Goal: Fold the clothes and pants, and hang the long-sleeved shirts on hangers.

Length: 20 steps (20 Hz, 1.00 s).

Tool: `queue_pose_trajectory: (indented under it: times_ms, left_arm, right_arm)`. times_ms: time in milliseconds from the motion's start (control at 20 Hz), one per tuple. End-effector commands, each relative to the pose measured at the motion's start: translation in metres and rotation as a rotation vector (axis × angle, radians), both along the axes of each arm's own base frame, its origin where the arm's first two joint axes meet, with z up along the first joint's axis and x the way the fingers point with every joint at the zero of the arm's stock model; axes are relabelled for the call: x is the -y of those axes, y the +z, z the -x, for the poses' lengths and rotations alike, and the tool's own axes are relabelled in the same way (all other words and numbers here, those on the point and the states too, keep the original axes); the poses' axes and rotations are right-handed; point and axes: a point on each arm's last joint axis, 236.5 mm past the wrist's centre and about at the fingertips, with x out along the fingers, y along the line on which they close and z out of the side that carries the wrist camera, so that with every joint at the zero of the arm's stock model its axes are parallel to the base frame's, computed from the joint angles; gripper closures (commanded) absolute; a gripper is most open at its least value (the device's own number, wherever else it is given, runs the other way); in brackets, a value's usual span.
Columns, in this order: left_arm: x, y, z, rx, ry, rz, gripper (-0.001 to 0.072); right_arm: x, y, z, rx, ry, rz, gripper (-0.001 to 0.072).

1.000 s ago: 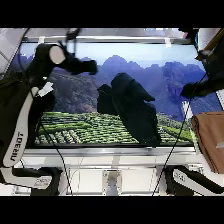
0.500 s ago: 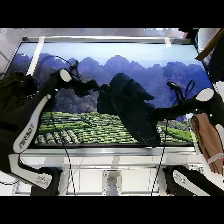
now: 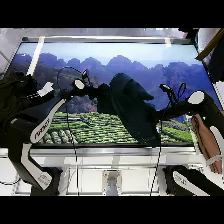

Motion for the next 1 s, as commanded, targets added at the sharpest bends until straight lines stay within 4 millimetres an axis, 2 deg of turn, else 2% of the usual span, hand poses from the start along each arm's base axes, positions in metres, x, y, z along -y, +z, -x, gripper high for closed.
queue_pose_trajectory:
  times_ms: [0,100,200,350,450,500,600,650,750,850,900,950]
  left_arm:
    - [-0.001,0.004,-0.009,0.05,-0.003,0.002,0.0697]
    - [-0.015,0.014,-0.014,0.058,0.012,0.006,0.0698]
    - [-0.037,0.026,-0.021,0.085,0.018,-0.023,0.0698]
    - [-0.059,0.041,-0.024,0.104,0.022,-0.045,0.0698]
    - [-0.061,0.044,-0.025,0.107,0.026,-0.044,0.0698]
    - [-0.06,0.043,-0.024,0.107,0.024,-0.044,0.0698]
    - [-0.055,0.043,-0.021,0.103,0.01,-0.043,0.0698]
    - [-0.053,0.043,-0.019,0.1,0.004,-0.044,0.0698]
    - [-0.051,0.042,-0.018,0.097,-0.001,-0.043,0.0698]
    - [-0.051,0.042,-0.017,0.094,-0.003,-0.043,0.0698]
    - [-0.053,0.042,-0.017,0.095,-0.004,-0.049,0.0698]
    - [-0.059,0.043,-0.019,0.106,-0.005,-0.066,0.0698]
  right_arm:
    - [0.001,-0.002,0.008,-0.026,0.018,0.011,0.004]
    - [0.003,-0.002,0.032,-0.114,0.072,0.019,0.004]
    - [0.002,-0.001,0.049,-0.175,0.106,0.013,0.0039]
    - [-0.013,0.008,0.048,-0.153,0.135,-0.064,0.0038]
    - [-0.03,0.016,0.044,-0.118,0.157,-0.125,0.0038]
    - [-0.036,0.012,0.037,-0.074,0.171,-0.109,0.0039]
    - [-0.046,-0.006,0.025,0.012,0.209,-0.028,0.0039]
    - [-0.047,-0.021,0.026,0.024,0.252,0.031,0.004]
    - [-0.046,-0.051,0.027,0.002,0.295,0.136,0.004]
    - [-0.053,-0.074,0.021,-0.017,0.293,0.162,0.0042]
    - [-0.057,-0.083,0.021,-0.03,0.295,0.161,0.0143]
    - [-0.058,-0.088,0.021,-0.046,0.3,0.165,0.0482]
